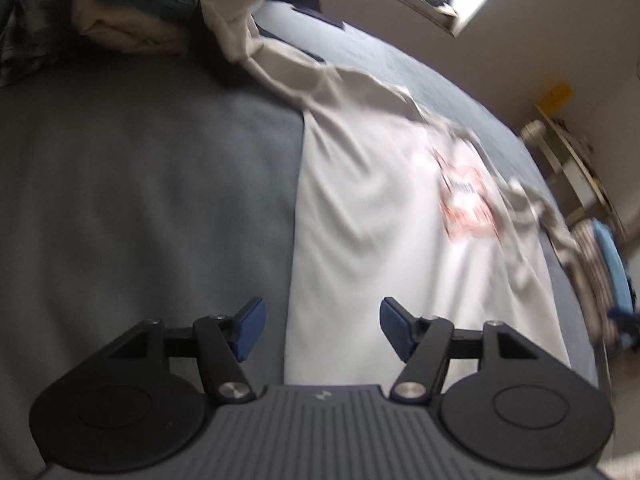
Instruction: Fold clothes
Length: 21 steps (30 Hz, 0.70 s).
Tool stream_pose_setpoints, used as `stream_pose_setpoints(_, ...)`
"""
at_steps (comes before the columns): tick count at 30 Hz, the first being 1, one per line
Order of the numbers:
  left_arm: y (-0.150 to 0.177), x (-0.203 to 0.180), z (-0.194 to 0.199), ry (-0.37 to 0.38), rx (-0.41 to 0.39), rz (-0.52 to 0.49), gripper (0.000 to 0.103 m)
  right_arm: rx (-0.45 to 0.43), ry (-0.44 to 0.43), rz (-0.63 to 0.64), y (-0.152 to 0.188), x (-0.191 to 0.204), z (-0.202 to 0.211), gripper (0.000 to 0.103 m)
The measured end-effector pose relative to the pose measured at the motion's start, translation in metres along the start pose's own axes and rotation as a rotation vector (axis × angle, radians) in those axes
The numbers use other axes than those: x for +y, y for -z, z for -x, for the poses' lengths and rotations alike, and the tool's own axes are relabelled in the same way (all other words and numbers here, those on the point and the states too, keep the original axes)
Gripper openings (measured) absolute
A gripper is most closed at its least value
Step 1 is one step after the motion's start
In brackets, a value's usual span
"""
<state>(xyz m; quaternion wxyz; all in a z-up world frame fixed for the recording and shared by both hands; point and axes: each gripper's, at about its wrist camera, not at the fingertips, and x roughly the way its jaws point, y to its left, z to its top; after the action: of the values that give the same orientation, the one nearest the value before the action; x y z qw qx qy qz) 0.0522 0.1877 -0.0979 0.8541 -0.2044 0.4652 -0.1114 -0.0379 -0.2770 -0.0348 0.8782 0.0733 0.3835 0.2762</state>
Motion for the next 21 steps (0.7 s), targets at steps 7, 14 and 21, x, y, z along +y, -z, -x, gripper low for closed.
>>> stream_pose_setpoints(7, -0.064, -0.001, -0.081, 0.017, -0.007, 0.104, 0.056, -0.016, -0.036, -0.104, 0.014, 0.015, -0.034, 0.042)
stream_pose_setpoints(14, -0.075, -0.005, -0.102, -0.036, -0.036, 0.006, 0.004, -0.034, -0.005, -0.381, 0.047, -0.018, -0.034, 0.042)
stream_pose_setpoints(21, -0.079, 0.024, -0.107, -0.065, -0.049, 0.055, 0.005, -0.071, 0.02, -0.584, 0.069, -0.057, -0.037, 0.042)
